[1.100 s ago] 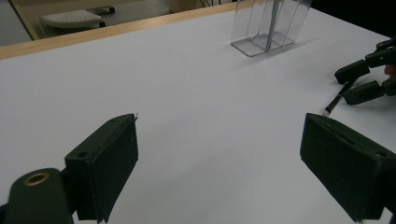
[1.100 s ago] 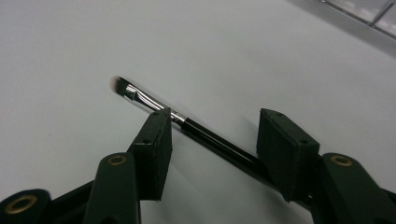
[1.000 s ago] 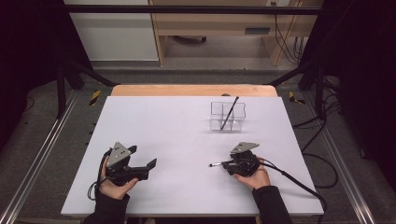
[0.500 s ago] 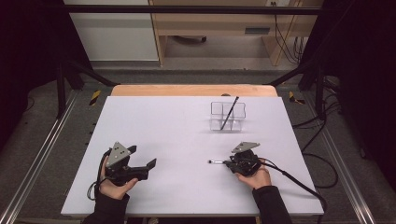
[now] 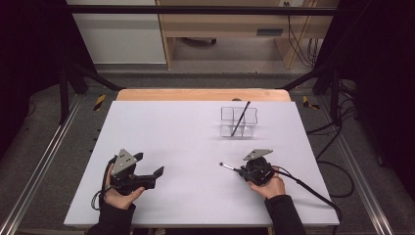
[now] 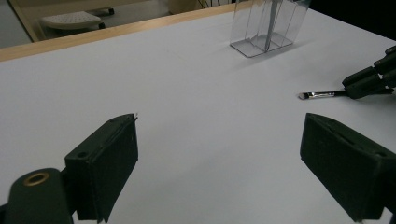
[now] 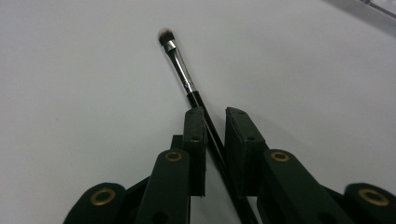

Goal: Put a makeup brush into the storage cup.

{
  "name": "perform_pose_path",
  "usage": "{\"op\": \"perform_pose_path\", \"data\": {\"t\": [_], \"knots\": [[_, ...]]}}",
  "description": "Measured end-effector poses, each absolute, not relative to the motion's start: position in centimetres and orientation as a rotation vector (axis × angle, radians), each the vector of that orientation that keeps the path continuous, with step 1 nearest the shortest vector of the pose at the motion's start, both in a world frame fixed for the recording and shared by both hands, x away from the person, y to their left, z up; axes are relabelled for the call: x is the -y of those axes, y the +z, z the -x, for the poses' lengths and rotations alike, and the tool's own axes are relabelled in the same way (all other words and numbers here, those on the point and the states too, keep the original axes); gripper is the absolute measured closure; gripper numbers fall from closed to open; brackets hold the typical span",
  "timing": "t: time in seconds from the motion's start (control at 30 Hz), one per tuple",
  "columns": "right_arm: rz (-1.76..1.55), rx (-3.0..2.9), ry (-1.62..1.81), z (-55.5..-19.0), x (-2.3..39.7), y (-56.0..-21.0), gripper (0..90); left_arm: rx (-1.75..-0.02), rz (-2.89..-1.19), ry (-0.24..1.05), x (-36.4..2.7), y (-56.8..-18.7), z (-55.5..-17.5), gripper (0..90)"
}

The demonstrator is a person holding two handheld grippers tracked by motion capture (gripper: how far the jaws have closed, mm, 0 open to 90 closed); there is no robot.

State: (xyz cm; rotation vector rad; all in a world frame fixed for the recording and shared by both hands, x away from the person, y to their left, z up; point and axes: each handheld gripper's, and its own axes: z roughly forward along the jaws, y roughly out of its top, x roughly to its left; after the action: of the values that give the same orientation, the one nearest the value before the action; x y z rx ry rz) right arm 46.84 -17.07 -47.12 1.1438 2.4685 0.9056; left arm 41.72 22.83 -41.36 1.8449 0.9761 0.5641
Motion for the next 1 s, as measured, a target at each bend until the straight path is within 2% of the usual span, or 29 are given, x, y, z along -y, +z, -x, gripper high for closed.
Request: {"op": "perform_pose_path", "data": {"t": [0.23,0.77,1.0], "knots": [[-1.16,-2.474,0.896,-46.78,17.12,-47.05,83.7,-0.978,-1.844,0.565,-22.84,-41.36,-41.71,10.5],[-1.219,-2.467,0.893,-46.6,17.07,-46.93,83.6,-0.976,-1.85,0.564,-22.69,-41.44,-41.72,10.5],[-1.194,-2.457,0.884,-46.63,17.16,-46.85,71.9,-0.974,-1.851,0.563,-22.66,-41.43,-41.72,10.5]]}}
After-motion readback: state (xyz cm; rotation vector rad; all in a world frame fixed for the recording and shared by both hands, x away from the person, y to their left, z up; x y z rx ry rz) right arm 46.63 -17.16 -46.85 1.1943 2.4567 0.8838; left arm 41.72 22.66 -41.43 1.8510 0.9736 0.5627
